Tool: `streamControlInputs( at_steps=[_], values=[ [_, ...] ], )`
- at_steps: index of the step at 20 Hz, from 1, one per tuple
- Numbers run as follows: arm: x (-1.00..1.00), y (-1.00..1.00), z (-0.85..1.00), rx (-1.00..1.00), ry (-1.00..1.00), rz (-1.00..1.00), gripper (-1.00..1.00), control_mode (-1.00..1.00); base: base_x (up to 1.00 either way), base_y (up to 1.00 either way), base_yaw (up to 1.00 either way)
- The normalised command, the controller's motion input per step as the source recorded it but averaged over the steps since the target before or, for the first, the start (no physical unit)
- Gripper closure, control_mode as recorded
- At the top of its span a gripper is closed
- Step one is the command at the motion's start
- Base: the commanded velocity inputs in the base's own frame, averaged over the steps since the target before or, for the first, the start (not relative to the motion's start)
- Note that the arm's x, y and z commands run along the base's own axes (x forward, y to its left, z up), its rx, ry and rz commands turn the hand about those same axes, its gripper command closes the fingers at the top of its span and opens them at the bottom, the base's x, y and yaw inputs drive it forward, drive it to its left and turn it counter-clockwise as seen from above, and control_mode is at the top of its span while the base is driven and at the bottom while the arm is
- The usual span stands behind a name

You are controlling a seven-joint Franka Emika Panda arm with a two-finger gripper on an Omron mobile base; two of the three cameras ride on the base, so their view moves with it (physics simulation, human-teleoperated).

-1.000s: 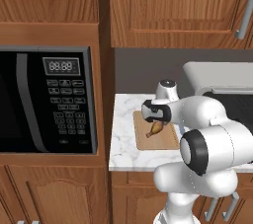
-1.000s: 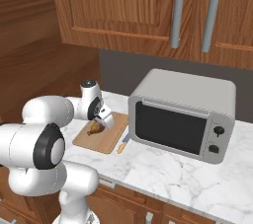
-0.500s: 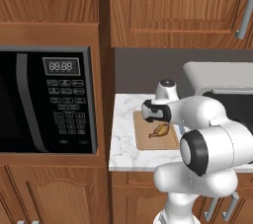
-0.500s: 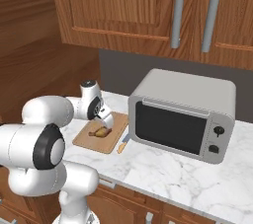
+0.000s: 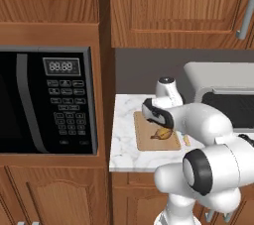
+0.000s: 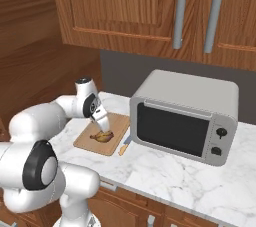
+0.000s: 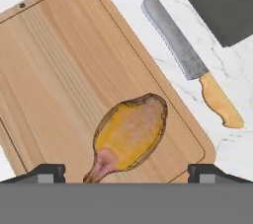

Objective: Retrieve the chicken drumstick from the fridge and place it on the cutting board.

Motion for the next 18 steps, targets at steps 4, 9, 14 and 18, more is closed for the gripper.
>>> streamControlInputs(
  at_steps=[4, 9, 14, 18],
  values=[
    [-1.00, 0.00, -0.01, -0.01, -0.04, -0.18, -1.00, -1.00, 0.00, 0.00, 0.00],
    [-0.74, 0.00, 0.60, 0.00, -0.05, -0.06, -1.00, -1.00, 0.00, 0.00, 0.00],
    [-0.43, -0.01, 0.79, -0.02, -0.02, 0.05, -1.00, -1.00, 0.00, 0.00, 0.00],
    [-0.41, 0.00, 0.20, -0.22, 0.00, 0.29, -1.00, -1.00, 0.00, 0.00, 0.00]
  ],
)
